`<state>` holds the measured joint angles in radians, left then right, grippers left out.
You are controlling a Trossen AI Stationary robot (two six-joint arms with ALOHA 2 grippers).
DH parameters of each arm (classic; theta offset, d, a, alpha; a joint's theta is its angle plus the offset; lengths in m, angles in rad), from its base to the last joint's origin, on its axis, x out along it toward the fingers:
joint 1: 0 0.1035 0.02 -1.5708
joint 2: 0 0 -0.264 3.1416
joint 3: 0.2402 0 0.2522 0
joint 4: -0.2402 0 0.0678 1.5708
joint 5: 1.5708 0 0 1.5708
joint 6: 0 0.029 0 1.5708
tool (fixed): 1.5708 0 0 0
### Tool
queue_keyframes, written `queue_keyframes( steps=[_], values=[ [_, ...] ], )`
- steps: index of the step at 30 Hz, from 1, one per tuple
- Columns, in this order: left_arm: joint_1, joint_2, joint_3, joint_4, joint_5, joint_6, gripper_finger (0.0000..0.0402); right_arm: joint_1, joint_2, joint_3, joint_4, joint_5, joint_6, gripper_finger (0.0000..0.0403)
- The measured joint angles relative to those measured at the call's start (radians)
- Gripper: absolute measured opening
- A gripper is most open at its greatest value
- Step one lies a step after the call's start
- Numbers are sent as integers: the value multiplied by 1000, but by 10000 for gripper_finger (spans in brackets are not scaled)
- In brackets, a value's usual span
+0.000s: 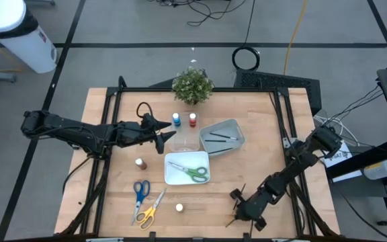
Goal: Pick & Place Paint Supplies
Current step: Put the gold paintbrush into the gray bin
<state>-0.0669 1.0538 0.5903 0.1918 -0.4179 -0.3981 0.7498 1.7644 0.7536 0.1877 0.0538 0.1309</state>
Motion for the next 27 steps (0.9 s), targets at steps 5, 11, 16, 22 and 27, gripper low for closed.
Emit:
queue_keyframes(
  steps=[5,11,16,22,27],
  values=[
    [0,0,0,0,0,0,237,-37,1,0,-10,50,-49,4],
    [0,0,0,-1,0,0,237,-76,2,-1,-16,74,-59,12],
    [0,0,0,-3,0,1,237,-84,-23,-3,-17,78,-85,8],
    [0,0,0,-4,0,8,237,-87,-125,-10,-34,92,-126,8],
    [0,0,0,-8,0,11,237,-94,-212,-6,9,192,-49,10]
  ],
)
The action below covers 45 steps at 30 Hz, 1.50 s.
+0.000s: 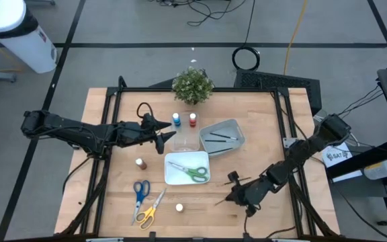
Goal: Pick & Place Paint Supplies
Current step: Put the gold paintbrush into the gray bin
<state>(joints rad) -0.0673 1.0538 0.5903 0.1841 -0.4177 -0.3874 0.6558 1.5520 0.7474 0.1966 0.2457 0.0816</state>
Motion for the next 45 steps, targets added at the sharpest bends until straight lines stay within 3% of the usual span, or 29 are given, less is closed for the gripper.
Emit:
queue_keyframes(
  steps=[4,10,22,29,34,45],
  values=[
    [1,0,0,0,0,0,237,-31,-22,0,6,102,133,34],
    [0,0,0,-1,0,8,237,-69,-21,0,10,-12,111,85],
    [0,0,0,-1,0,9,237,-74,-18,-18,-134,-13,174,129],
    [0,0,0,-1,0,9,237,-62,-18,-125,-131,-16,289,133],
    [0,0,0,0,0,8,237,-58,-18,-194,5,-49,303,131],
    [0,0,0,0,0,9,237,-31,-25,-176,24,-89,310,129]
  ],
)
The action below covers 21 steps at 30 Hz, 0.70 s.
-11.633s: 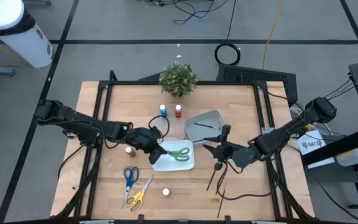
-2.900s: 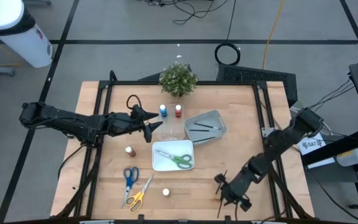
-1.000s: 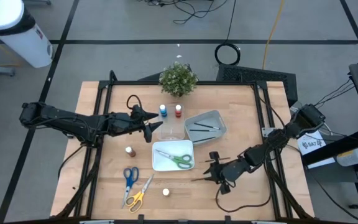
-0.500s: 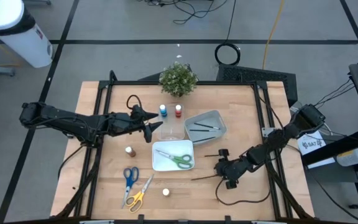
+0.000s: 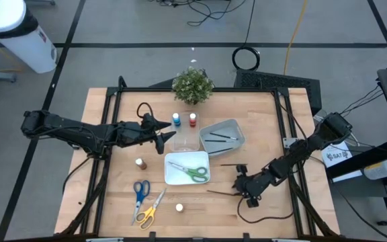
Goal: Pick & Place Paint Supplies
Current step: Put the gold paintbrush into the gray bin
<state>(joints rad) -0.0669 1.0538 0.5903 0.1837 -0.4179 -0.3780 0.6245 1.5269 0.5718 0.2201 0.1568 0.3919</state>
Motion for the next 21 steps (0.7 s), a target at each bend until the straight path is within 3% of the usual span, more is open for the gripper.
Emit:
queue_keyframes(
  steps=[8,13,21],
  values=[
    [0,0,0,0,0,0,237,55,5,94,-100,37,57,129],
    [0,0,0,0,0,0,237,89,40,93,-184,120,142,129],
    [0,0,0,0,0,-1,237,117,106,96,-185,147,179,129]
  ],
)
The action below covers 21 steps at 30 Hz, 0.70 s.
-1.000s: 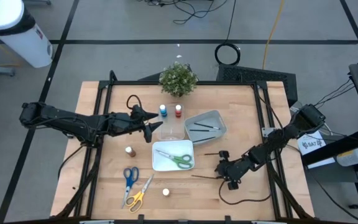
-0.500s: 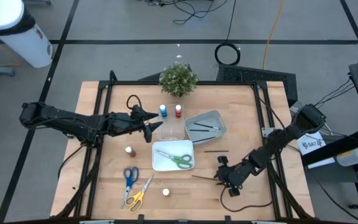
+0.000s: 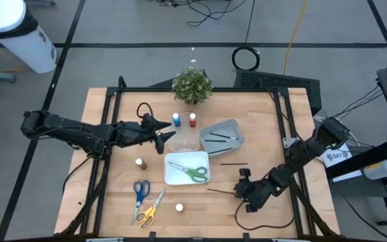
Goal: Pick & Place Paint Supplies
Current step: Put the gold paintbrush into the gray bin
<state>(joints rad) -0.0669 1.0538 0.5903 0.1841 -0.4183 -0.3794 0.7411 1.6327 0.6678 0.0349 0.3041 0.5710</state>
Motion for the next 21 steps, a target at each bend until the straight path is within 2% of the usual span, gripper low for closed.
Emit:
queue_keyframes(
  steps=[5,9,14,21],
  values=[
    [0,0,0,1,0,-1,237,5,31,0,-117,-25,30,104],
    [0,0,0,1,0,-3,237,5,33,0,-194,-54,65,64],
    [0,0,0,0,0,-3,237,4,33,-1,-208,-118,69,8],
    [0,0,0,0,0,1,237,-2,33,-2,-203,-114,84,3]
  ],
)
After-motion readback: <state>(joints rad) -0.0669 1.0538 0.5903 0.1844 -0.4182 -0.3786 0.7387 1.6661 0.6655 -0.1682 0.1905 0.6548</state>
